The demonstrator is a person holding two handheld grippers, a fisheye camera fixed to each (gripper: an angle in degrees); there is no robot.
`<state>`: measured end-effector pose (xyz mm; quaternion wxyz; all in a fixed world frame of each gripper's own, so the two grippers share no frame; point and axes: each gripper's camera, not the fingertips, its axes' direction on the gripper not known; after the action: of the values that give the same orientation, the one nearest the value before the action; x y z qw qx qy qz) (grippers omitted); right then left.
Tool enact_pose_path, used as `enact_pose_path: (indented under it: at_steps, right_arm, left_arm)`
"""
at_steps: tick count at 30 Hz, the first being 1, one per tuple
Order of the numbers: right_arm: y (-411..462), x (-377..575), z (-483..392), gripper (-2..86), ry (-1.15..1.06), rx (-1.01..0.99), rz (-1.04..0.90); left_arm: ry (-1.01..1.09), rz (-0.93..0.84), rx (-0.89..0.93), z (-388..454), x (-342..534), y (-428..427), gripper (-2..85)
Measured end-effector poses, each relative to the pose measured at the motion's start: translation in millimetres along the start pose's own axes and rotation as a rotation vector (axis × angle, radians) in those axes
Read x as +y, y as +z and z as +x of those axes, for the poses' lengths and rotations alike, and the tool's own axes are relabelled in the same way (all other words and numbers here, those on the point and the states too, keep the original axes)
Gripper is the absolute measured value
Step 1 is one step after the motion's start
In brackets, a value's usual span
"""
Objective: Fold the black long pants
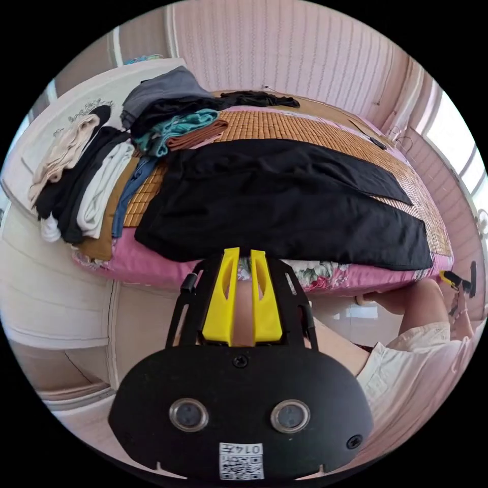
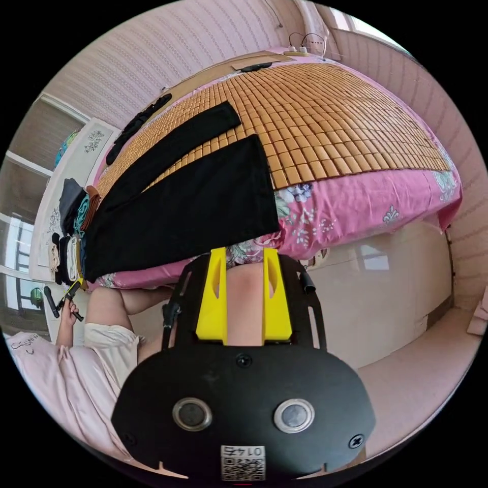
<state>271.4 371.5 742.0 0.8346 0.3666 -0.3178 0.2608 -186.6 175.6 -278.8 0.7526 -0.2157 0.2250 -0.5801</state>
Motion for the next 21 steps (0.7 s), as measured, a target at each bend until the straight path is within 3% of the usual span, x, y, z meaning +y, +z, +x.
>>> enact_pose_path:
  at_steps: [10,15,21]
  right_arm:
    - [20,59,-48,7.6,-0.012,0.045,0.103]
    - [44,76,-63,7.1,-0.016,0.026,0.038]
    - [52,93,-80,6.8,-0.066,0.184,0.004]
  left_arm:
    - [-0.12,0.208,0.088,-44,60,-75,0.7]
    - [-0.035,0.196,0.246,-22,74,-73,2.6]
    - [0.148,0.283,0.155,4,82,-94,3.1]
